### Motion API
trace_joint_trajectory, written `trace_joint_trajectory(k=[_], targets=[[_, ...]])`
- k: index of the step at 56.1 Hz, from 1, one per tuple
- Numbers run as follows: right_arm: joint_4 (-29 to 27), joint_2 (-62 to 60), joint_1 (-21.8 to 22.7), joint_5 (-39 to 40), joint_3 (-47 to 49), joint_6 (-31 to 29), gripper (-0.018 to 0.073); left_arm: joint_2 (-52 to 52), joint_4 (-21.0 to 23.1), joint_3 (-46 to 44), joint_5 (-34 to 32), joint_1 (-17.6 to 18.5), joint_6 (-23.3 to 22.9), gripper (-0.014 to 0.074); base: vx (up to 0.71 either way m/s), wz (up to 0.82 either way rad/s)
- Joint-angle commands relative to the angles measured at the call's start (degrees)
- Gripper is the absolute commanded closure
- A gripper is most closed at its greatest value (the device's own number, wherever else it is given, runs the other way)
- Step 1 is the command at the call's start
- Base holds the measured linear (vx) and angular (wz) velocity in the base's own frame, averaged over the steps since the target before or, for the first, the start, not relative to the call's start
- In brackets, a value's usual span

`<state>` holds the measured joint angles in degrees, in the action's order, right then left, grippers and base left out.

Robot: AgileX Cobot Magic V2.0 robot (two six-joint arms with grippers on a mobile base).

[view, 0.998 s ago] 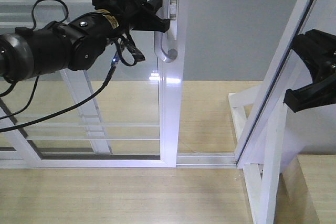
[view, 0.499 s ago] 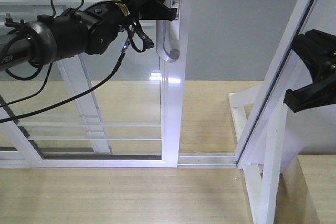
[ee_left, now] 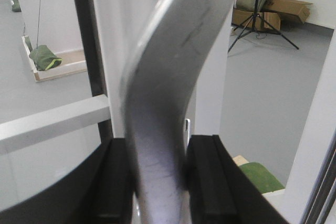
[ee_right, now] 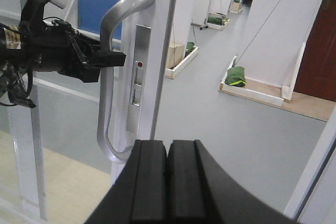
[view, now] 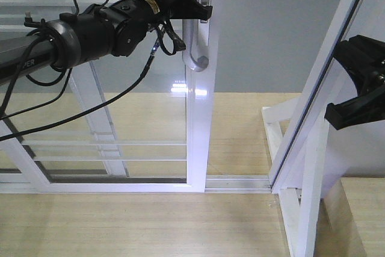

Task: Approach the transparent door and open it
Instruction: 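Pull the handle with the left gripper, sliding the door panel open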

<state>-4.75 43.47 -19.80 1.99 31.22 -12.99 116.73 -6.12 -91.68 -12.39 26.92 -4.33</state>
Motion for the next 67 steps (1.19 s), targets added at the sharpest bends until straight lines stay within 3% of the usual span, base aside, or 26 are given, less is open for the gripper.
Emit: trace_joint_trajectory(k=[1, 17, 67], targets=[[0.39, -0.50, -0.05, 4.41, 1.56, -0.39, 0.0565, -3.46, 0.89, -2.29, -2.97, -1.38, -0.16, 0.0260, 0.00, 0.00], [0.39, -0.50, -0.05, 4.30, 1.56, -0.39, 0.0565, -5.23, 0.82, -2.29, 4.55, -4.14, -0.16, 0.0608, 0.00, 0.00], [0.39, -0.50, -0.05, 5.22, 1.56, -0.39, 0.0565, -12.52, 0.72, -2.29, 15.79, -16.22, -0.16, 0.0596, 0.00, 0.00]])
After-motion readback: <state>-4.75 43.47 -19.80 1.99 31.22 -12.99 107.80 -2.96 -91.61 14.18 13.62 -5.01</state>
